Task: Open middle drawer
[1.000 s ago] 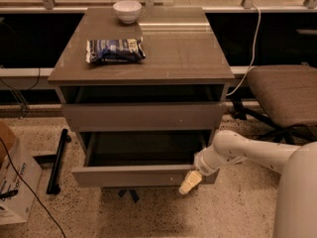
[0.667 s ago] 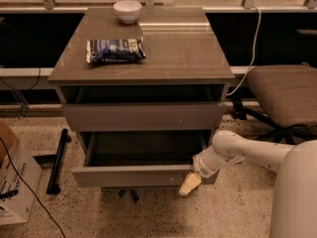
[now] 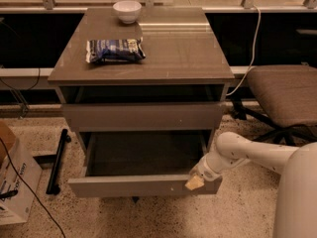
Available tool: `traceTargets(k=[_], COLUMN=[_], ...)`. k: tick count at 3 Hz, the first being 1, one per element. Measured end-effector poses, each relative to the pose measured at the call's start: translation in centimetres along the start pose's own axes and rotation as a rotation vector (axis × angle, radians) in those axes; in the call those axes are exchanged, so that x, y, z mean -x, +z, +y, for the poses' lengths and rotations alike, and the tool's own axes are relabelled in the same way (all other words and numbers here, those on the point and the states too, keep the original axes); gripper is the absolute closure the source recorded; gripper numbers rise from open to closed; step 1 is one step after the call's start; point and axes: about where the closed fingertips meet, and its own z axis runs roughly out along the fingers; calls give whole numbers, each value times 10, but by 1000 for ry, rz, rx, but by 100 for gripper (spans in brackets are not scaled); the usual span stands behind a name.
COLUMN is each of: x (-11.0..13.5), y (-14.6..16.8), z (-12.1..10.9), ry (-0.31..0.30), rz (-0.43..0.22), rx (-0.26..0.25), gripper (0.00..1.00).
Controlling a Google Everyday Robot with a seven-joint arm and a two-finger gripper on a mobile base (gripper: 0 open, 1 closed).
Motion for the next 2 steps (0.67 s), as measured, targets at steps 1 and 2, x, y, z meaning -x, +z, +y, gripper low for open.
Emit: traceTargets(k=[1, 2], x=[0, -32], y=[0, -2], z=[0, 33], ry=[0, 69], rz=[0, 3], rx=[0, 27], gripper=[83, 69])
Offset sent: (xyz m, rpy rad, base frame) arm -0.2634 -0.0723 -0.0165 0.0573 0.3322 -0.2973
